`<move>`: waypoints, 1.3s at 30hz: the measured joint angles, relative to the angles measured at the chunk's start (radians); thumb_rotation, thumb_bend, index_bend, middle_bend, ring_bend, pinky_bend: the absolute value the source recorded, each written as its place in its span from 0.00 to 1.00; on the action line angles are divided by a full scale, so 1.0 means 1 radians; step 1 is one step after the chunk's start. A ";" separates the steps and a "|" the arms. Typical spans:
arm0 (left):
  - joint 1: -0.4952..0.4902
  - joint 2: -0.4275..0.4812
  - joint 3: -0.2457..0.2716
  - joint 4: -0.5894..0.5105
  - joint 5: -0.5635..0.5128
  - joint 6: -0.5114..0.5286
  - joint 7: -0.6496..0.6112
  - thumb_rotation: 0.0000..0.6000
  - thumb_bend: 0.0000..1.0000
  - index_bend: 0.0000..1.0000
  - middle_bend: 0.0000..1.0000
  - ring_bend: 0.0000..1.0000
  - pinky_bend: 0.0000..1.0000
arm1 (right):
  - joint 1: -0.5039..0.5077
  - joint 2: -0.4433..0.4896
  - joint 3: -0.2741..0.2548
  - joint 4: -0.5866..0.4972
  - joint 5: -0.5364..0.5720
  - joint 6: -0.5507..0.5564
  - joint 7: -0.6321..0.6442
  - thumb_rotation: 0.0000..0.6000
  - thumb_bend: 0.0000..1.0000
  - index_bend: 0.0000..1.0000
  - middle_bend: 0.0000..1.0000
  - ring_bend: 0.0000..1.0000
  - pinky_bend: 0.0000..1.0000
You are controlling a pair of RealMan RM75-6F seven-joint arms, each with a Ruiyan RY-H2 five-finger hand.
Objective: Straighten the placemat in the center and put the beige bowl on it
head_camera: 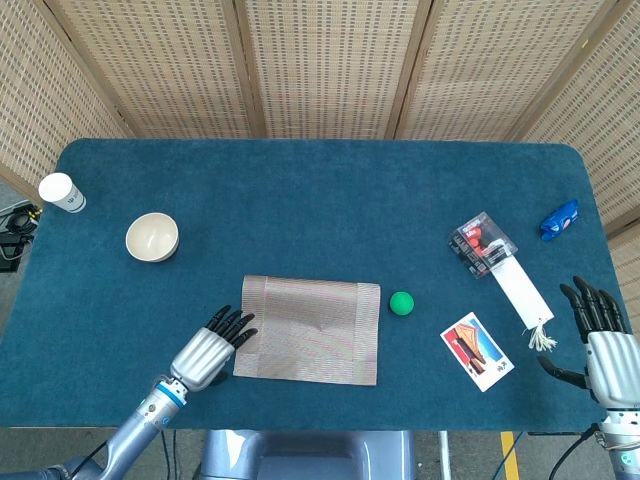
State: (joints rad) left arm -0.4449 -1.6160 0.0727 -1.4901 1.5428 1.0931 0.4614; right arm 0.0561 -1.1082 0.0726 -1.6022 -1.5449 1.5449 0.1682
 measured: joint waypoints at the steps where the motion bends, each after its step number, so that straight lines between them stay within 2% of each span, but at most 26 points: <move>1: 0.000 -0.005 0.000 0.003 0.000 -0.001 0.003 1.00 0.19 0.15 0.00 0.00 0.00 | 0.000 0.000 0.000 0.000 0.000 0.001 0.002 1.00 0.14 0.07 0.00 0.00 0.00; 8: -0.003 -0.026 -0.004 0.016 -0.011 -0.009 0.018 1.00 0.21 0.15 0.00 0.00 0.00 | -0.001 0.003 0.001 -0.001 0.000 0.002 0.012 1.00 0.14 0.07 0.00 0.00 0.00; 16: -0.006 -0.048 -0.006 0.030 -0.014 -0.014 0.019 1.00 0.30 0.16 0.00 0.00 0.00 | -0.001 0.005 0.002 -0.001 0.001 0.001 0.020 1.00 0.14 0.07 0.00 0.00 0.00; 20: -0.007 -0.057 -0.007 0.031 -0.011 -0.010 0.009 1.00 0.32 0.17 0.00 0.00 0.00 | 0.000 0.006 0.002 -0.001 0.002 -0.001 0.023 1.00 0.14 0.07 0.00 0.00 0.00; 27: -0.010 -0.078 -0.014 0.047 -0.013 -0.011 0.008 1.00 0.42 0.19 0.00 0.00 0.00 | -0.001 0.009 0.003 -0.003 0.002 0.001 0.030 1.00 0.14 0.07 0.00 0.00 0.00; 34: -0.011 -0.092 -0.019 0.053 -0.008 0.001 -0.005 1.00 0.43 0.22 0.00 0.00 0.00 | 0.000 0.008 0.002 -0.003 0.001 -0.002 0.027 1.00 0.14 0.07 0.00 0.00 0.00; 39: -0.013 -0.099 -0.022 0.058 -0.011 -0.001 -0.009 1.00 0.52 0.25 0.00 0.00 0.00 | 0.000 0.007 0.002 -0.003 0.001 -0.002 0.026 1.00 0.14 0.07 0.00 0.00 0.00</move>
State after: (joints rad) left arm -0.4579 -1.7152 0.0502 -1.4320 1.5316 1.0923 0.4527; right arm 0.0560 -1.1008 0.0742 -1.6056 -1.5440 1.5432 0.1946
